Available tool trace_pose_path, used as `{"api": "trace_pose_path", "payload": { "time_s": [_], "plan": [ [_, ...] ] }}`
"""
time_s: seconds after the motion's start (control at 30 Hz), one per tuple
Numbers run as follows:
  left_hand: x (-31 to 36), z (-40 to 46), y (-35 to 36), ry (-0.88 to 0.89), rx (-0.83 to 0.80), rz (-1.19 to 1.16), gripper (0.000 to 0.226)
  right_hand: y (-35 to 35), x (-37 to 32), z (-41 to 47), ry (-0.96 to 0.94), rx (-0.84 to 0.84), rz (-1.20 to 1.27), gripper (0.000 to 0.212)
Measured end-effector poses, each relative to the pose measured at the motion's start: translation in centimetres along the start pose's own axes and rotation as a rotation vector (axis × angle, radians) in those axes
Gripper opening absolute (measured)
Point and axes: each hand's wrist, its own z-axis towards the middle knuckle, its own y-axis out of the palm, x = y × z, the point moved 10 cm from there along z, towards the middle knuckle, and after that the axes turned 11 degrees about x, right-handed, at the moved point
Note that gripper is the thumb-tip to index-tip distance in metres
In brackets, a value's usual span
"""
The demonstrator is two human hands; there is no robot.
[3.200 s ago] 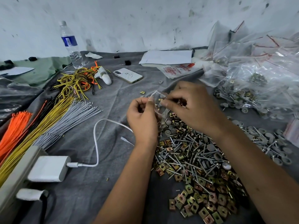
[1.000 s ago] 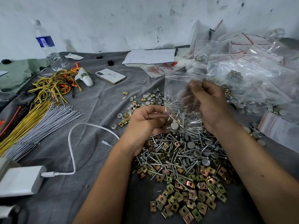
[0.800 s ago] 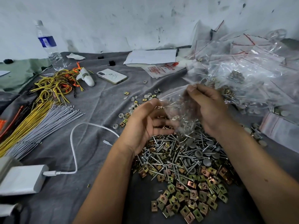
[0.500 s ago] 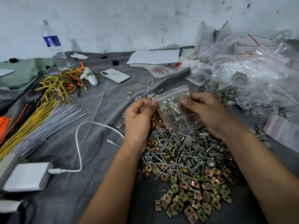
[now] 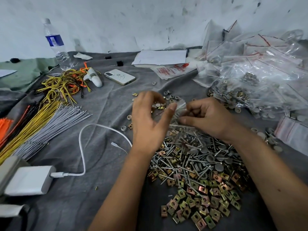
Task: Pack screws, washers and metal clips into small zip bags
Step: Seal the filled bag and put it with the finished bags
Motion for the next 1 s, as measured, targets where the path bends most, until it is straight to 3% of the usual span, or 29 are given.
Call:
{"api": "trace_pose_path", "payload": {
  "time_s": [0.1, 0.5, 0.8, 1.0],
  "plan": [
    [0.9, 0.2, 0.0, 0.113, -0.012, 0.049, 0.025, -0.1, 0.0, 0.1, -0.007, -0.002, -0.018, 0.035],
    [1.7, 0.0, 0.5, 0.175, -0.045, -0.045, 0.024, 0.4, -0.5, -0.2, -0.012, -0.011, -0.042, 0.038],
    [0.5, -0.1, 1.3, -0.022, -0.114, -0.189, 0.012, 0.4, -0.9, -0.3, -0.042, -0.017, -0.083, 0.031],
    [-2.0, -0.1, 1.0, -0.261, -0.043, -0.342, 0.013, -0.1, -1.2, -0.2, -0.061, 0.012, -0.062, 0.015]
  ]
}}
